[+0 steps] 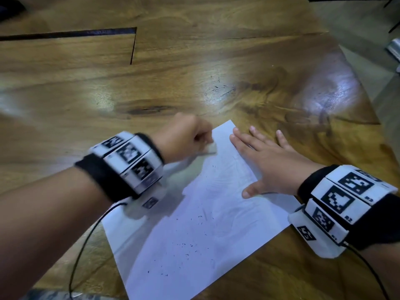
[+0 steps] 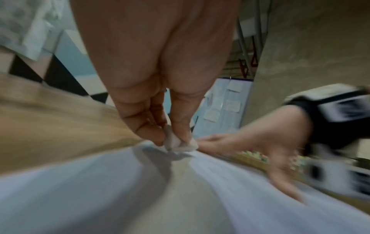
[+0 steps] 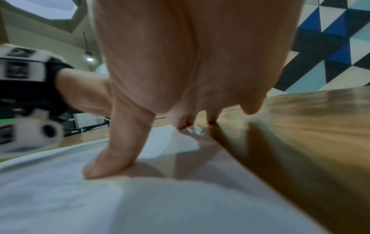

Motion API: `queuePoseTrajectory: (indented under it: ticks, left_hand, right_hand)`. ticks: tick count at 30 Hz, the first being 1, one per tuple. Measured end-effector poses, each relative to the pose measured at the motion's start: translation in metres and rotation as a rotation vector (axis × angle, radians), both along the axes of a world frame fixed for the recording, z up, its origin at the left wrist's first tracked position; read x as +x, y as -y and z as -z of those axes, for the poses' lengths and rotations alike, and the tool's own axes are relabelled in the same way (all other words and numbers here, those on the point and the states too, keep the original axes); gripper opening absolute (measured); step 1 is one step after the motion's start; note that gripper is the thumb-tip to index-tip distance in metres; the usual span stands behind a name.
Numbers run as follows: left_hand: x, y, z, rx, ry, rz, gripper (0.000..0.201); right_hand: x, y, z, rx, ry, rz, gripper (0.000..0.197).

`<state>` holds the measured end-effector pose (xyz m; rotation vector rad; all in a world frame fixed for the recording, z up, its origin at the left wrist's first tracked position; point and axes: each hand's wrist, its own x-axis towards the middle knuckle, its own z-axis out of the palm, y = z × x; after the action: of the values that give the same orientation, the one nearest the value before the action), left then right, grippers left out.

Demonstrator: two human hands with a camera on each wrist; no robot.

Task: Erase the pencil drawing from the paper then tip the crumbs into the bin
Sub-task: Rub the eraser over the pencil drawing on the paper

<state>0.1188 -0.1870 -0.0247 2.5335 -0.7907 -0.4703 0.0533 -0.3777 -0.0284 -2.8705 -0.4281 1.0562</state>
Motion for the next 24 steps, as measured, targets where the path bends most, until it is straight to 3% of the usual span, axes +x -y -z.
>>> queuePoseTrajectory:
  ticks: [3, 5, 10, 14, 16, 20, 24]
  left_hand:
    - [0.018, 0.022, 0.001, 0.004, 0.05, 0.01, 0.005]
    - [0.013, 0.015, 0.004, 0.019, 0.038, 0.024, 0.017]
    - [-0.013, -0.019, 0.0, 0.189, -0.27, 0.118, 0.01]
    - [0.014, 0.004, -0.004, 0.06, -0.012, -0.016, 0.012]
    - [0.017, 0.015, -0.003, 0.045, 0.039, -0.028, 0.007]
    - [-0.012, -0.008, 0.006, 0.017, -0.02, 0.04, 0.017]
    - [-0.023, -0.022, 0.003, 0.093, -0.168, 0.104, 0.005]
  right_hand:
    - [0.0, 0.001, 0.0, 0.0, -0.01, 0.009, 0.117]
    - [0.0, 0.002, 0.001, 0.008, -0.013, 0.012, 0.117]
    - [0.0, 0.003, 0.002, 0.014, -0.008, 0.009, 0.117]
    - [0.001, 0.002, 0.003, 0.016, -0.006, 0.013, 0.117]
    - [0.001, 0.003, 0.003, 0.012, -0.008, 0.011, 0.118]
    - [0.001, 0.003, 0.003, 0.018, -0.005, 0.009, 0.118]
    - [0.001, 0.003, 0.003, 0.03, -0.009, 0.015, 0.117]
